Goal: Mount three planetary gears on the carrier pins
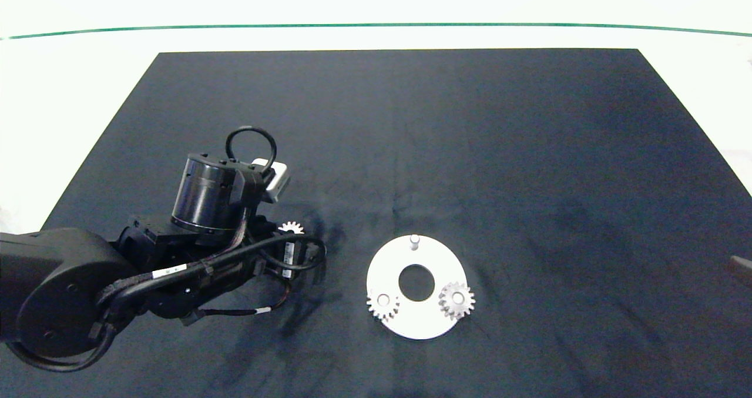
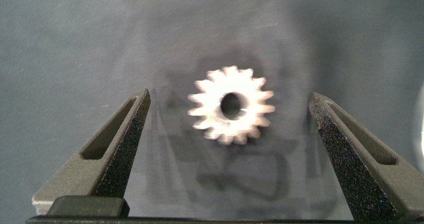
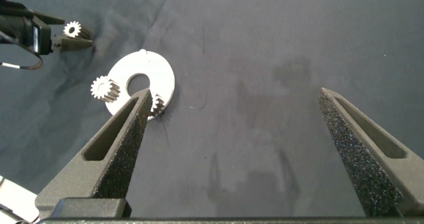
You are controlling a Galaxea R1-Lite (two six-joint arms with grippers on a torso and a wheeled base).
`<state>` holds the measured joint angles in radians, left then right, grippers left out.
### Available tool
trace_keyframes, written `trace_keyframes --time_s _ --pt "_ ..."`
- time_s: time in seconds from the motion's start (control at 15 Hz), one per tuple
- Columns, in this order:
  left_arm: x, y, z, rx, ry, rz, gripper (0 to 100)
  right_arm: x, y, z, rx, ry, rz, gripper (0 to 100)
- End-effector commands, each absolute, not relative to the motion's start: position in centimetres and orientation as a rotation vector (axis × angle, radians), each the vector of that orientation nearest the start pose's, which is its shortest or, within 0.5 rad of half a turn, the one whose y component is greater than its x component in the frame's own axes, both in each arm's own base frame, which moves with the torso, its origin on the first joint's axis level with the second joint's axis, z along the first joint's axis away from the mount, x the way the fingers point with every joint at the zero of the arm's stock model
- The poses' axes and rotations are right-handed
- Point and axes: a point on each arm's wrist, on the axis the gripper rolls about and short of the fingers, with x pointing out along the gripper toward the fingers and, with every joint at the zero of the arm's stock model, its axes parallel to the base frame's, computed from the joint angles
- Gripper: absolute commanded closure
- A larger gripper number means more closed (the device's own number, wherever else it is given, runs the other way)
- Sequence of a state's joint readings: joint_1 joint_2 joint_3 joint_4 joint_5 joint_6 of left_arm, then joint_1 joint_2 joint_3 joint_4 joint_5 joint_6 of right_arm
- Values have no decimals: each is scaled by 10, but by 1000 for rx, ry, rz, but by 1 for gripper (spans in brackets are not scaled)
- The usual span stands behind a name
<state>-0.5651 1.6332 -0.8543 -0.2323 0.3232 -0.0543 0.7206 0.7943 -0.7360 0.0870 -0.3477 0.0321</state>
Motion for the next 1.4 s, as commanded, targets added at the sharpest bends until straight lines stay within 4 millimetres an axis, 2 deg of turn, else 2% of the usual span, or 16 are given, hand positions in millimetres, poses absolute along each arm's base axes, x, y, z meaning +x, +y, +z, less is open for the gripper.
trace_keyframes --time_s 0.07,0.47,1.4 --pt "243 -142 175 183 509 -208 0 56 39 265 -39 128 368 0" --pt "243 -145 176 181 506 -217 0 55 38 265 -38 127 368 0" --pt "243 -145 174 183 510 -217 27 55 38 266 -40 127 369 0"
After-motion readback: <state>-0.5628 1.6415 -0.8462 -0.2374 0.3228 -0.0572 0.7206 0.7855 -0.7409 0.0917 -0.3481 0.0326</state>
